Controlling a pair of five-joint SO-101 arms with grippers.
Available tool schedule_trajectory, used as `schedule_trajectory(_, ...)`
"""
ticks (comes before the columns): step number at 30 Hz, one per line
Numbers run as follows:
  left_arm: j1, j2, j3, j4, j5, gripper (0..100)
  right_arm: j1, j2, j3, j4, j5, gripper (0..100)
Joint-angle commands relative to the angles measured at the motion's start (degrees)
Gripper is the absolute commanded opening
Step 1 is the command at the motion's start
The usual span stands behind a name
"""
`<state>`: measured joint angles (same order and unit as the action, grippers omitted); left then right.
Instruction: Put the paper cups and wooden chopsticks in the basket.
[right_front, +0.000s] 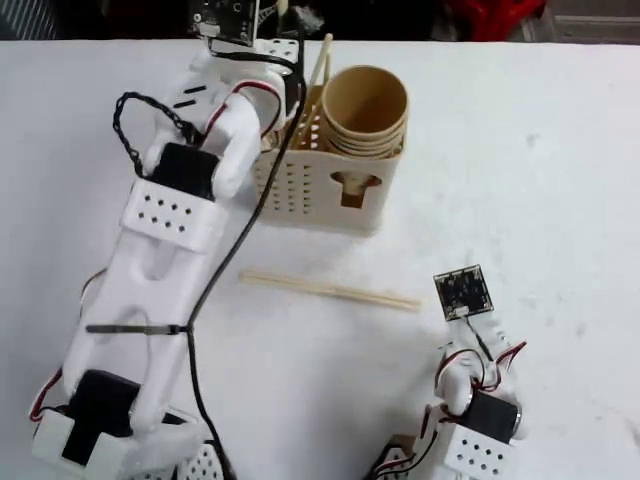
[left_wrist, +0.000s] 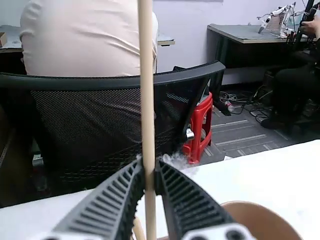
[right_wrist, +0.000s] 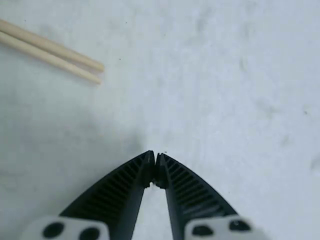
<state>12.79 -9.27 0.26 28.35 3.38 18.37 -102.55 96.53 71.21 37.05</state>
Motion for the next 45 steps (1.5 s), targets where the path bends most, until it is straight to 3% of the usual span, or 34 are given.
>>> schedule_trajectory(1,-0.22,-5.23,4.22,-2.99,0.26,2,0.31,-0.48,0.35,0.22,0.26,1.5)
schedule_trajectory(9,-0.75,-13.41,22.07,-18.81,0.18,2,0.31,-0.48,0.35,0.22,0.26,1.5)
schedule_trajectory(17,-2.15,-14.02,29.1,-25.05,0.62,2,0.31,-0.48,0.35,0.22,0.26,1.5)
schedule_trajectory(21,-1.8,-14.2,28.48,-24.7,0.35,2,0.31,-0.48,0.35,0.22,0.26,1.5)
schedule_trajectory(27,5.23,-25.36,26.99,-14.59,-0.35,2,0.31,-0.48,0.35,0.22,0.26,1.5)
schedule_trajectory(32,13.49,-36.0,27.43,-5.71,-11.52,2,0.31,-0.48,0.35,0.22,0.26,1.5)
schedule_trajectory(39,12.53,-35.74,28.92,2.73,-12.75,2,0.31,-0.48,0.35,0.22,0.26,1.5)
schedule_trajectory(42,11.12,-35.38,28.84,-0.62,-12.48,2,0.31,-0.48,0.35,0.22,0.26,1.5)
schedule_trajectory(45,8.13,-34.95,29.01,-12.31,-12.48,2,0.31,-0.48,0.35,0.22,0.26,1.5)
